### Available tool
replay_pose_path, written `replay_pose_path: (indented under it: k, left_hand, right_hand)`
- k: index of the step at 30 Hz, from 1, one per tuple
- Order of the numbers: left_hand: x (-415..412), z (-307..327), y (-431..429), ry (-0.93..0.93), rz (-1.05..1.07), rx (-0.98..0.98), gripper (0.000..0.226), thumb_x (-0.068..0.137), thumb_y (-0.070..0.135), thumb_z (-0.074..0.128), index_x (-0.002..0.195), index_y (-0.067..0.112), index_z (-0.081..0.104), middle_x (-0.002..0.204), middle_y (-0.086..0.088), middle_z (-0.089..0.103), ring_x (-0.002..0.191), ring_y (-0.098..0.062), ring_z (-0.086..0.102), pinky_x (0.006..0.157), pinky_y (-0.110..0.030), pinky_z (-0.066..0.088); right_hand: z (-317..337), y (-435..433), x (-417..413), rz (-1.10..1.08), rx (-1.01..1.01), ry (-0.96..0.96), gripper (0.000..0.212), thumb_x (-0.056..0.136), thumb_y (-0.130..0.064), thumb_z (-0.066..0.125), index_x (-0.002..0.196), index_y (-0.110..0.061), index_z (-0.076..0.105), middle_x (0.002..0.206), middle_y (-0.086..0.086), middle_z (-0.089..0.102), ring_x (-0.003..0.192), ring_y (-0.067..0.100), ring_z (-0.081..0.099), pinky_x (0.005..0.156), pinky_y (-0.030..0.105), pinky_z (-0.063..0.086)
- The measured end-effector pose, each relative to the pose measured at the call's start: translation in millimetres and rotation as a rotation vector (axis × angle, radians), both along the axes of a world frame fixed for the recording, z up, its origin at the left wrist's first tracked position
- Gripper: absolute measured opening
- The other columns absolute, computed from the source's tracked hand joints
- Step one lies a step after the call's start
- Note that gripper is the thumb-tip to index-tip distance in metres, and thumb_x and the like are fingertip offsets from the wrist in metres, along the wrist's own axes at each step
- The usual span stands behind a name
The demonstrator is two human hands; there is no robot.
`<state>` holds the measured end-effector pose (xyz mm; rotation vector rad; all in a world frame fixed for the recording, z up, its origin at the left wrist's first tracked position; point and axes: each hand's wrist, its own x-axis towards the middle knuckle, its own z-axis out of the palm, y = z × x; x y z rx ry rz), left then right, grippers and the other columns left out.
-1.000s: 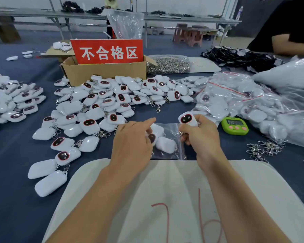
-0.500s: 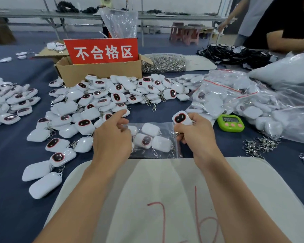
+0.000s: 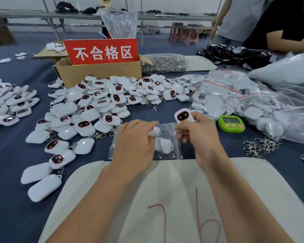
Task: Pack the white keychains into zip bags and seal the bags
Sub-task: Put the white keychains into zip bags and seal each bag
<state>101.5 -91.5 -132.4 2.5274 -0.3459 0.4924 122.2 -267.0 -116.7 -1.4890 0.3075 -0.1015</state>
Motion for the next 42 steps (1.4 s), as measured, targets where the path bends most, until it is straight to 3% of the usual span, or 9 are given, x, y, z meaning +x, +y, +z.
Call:
replay_pose_path:
  k: [3,6,10,15,19,24,28,33,42]
  left_hand:
    - [-1.3,-0.8,-1.6,-0.028,0.013,-0.008,0.045,0.091,0.008,0.051,0.13,0.023,0.068,0.115,0.005,0.069,0.118,-0.019,0.054,0.102,-0.026,0.025]
    - [-2.4,4.0,-3.6,-0.053,0.002,-0.145,0.057,0.085,0.004,0.047,0.136,0.024,0.064,0.112,0.013,0.067,0.114,-0.008,0.05,0.105,-0.021,0.027]
    - [-3.2,6.9,-8.4,-0.043,-0.077,-0.089,0.051,0.078,0.009,0.042,0.106,0.031,0.079,0.087,0.015,0.073,0.092,-0.004,0.056,0.106,-0.03,0.031]
    - [-3.0,5.1,-10.0,-0.089,0.0,-0.127,0.041,0.075,0.01,0.049,0.092,0.027,0.082,0.09,0.007,0.077,0.093,-0.005,0.051,0.096,-0.025,0.029]
    - [-7.0,7.2,-13.0,-0.091,0.052,-0.171,0.042,0.078,0.012,0.051,0.103,0.026,0.081,0.095,0.005,0.074,0.097,-0.003,0.045,0.093,-0.019,0.026]
    - [-9.7,11.1,-15.6,0.002,-0.015,-0.283,0.048,0.083,0.021,0.048,0.121,0.032,0.075,0.103,0.015,0.067,0.11,-0.005,0.052,0.098,-0.023,0.037]
    - [-10.7,11.3,-18.6,0.049,-0.064,-0.335,0.052,0.083,0.02,0.047,0.127,0.031,0.071,0.106,0.022,0.061,0.116,0.0,0.05,0.093,-0.004,0.031]
    - [-9.2,9.5,-17.3,0.072,-0.059,-0.377,0.052,0.084,0.023,0.048,0.13,0.035,0.069,0.116,0.023,0.06,0.12,0.005,0.049,0.094,-0.001,0.031]
    - [-6.8,7.1,-15.1,0.099,-0.052,-0.421,0.056,0.081,0.021,0.045,0.125,0.044,0.071,0.12,0.022,0.064,0.116,0.009,0.051,0.087,0.003,0.03]
  right_hand:
    - [3.5,0.3,-3.2,0.024,0.022,-0.021,0.018,0.078,0.008,0.066,0.087,-0.009,0.068,0.069,0.008,0.068,0.05,0.017,0.054,0.043,0.022,0.039]
    - [6.6,2.0,-6.2,0.053,0.04,-0.031,0.017,0.084,0.006,0.062,0.086,-0.009,0.069,0.07,0.009,0.07,0.051,0.015,0.054,0.045,0.021,0.04]
    - [8.8,4.4,-8.2,0.058,0.091,-0.003,0.013,0.092,-0.001,0.058,0.09,-0.009,0.068,0.069,0.007,0.072,0.051,0.016,0.055,0.046,0.021,0.039]
    - [12.7,6.4,-11.8,0.082,0.142,-0.015,0.016,0.095,-0.006,0.057,0.084,-0.006,0.069,0.074,0.014,0.074,0.053,0.021,0.062,0.045,0.023,0.045]
    - [12.3,7.7,-12.0,0.077,0.138,0.002,0.017,0.093,-0.007,0.06,0.082,-0.007,0.073,0.082,0.018,0.077,0.062,0.023,0.068,0.053,0.025,0.055]
    - [7.6,8.3,-11.1,0.071,0.103,0.001,0.009,0.09,-0.011,0.07,0.086,-0.007,0.078,0.079,0.009,0.078,0.074,0.019,0.074,0.065,0.027,0.059]
    - [8.9,7.8,-12.3,0.076,0.138,-0.003,0.01,0.089,-0.011,0.071,0.088,-0.003,0.077,0.088,0.015,0.078,0.076,0.023,0.075,0.066,0.028,0.06]
    - [11.0,10.1,-15.4,0.149,0.15,0.005,0.015,0.093,-0.01,0.067,0.095,0.003,0.074,0.102,0.026,0.074,0.079,0.026,0.075,0.065,0.03,0.062]
    - [12.3,11.8,-15.9,0.128,0.129,-0.017,0.022,0.093,-0.004,0.062,0.079,-0.006,0.079,0.089,0.018,0.076,0.077,0.023,0.072,0.061,0.024,0.058]
